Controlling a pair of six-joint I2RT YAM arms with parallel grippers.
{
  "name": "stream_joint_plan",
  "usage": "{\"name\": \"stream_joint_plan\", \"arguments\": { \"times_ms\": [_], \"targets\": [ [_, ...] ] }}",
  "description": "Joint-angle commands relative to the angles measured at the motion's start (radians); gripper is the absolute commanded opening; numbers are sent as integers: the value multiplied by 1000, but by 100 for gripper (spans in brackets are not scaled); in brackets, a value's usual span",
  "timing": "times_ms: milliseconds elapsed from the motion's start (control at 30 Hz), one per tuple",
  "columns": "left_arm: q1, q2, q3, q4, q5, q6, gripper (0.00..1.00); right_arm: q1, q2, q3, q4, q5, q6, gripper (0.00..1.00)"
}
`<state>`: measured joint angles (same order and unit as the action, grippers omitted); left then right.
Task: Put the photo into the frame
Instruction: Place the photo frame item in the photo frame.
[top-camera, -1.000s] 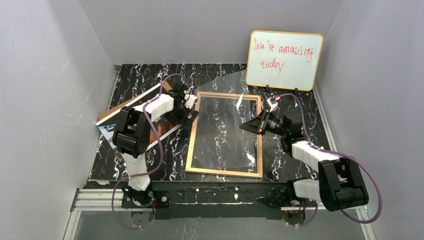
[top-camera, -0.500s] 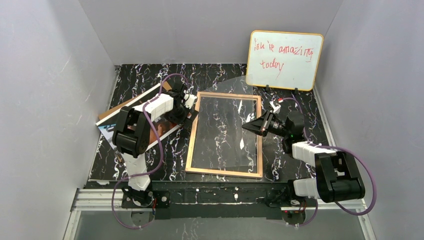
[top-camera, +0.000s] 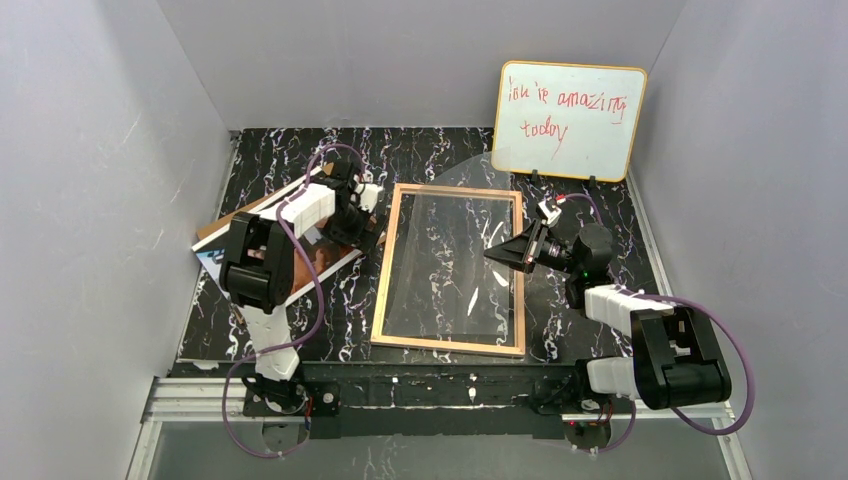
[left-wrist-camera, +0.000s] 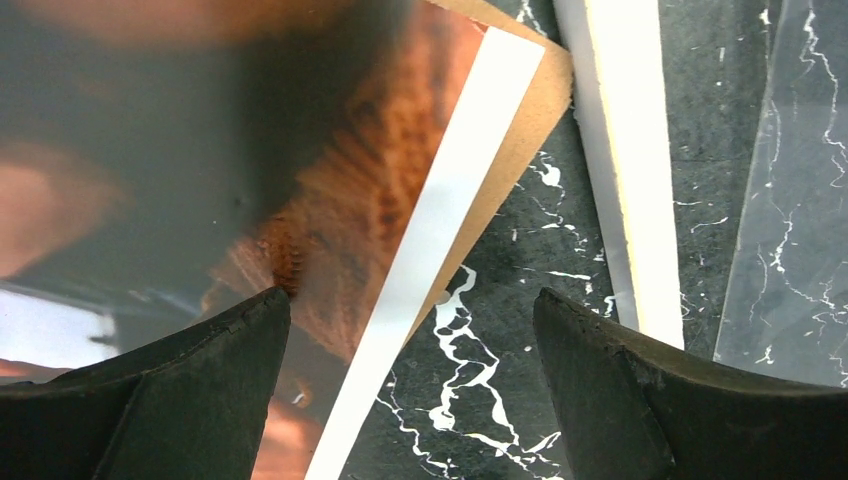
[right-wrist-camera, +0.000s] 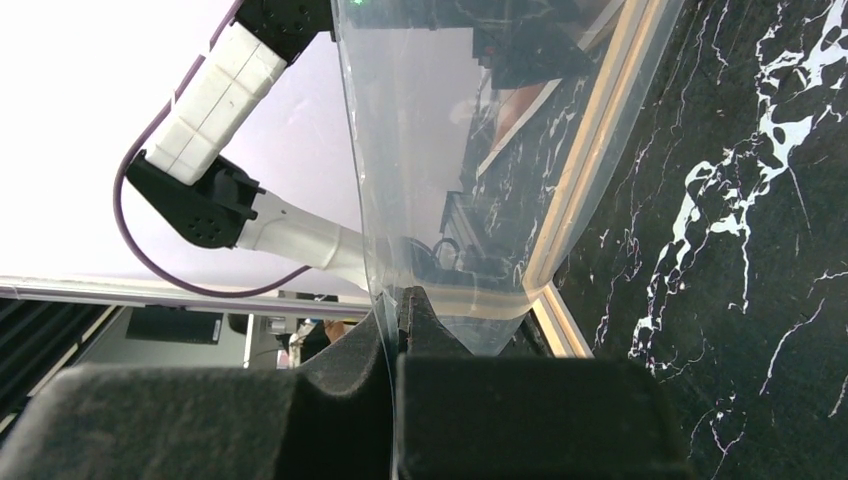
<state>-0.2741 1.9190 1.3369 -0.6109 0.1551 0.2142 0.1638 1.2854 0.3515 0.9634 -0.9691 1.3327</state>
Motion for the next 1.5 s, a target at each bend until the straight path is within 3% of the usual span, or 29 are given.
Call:
{"name": "stream_joint_plan", "arguments": {
  "times_ms": [0, 267, 767, 867, 1000, 1100, 1467],
  "targets": [
    [29, 44, -29, -72, 10, 4, 90, 0, -7, 35, 81, -52, 30, 1],
    [61, 46, -25, -70, 15, 2, 90, 10, 49, 89, 257, -55, 162, 1],
    [98, 73, -37, -53, 2, 5, 89, 13, 190, 2, 272, -69, 74, 1],
    [98, 78, -35, -53, 4, 5, 89, 13, 186, 11, 166, -65, -21, 1],
    [96, 78, -34, -53, 4, 7, 89, 13, 90, 91, -293, -28, -307, 1],
    [97, 80, -35, -52, 3, 8, 89, 13, 26, 134, -488, 26, -430, 1],
    [85, 71, -45, -49, 4, 8, 88, 14, 57, 172, -612, 143, -537, 1]
  ]
}}
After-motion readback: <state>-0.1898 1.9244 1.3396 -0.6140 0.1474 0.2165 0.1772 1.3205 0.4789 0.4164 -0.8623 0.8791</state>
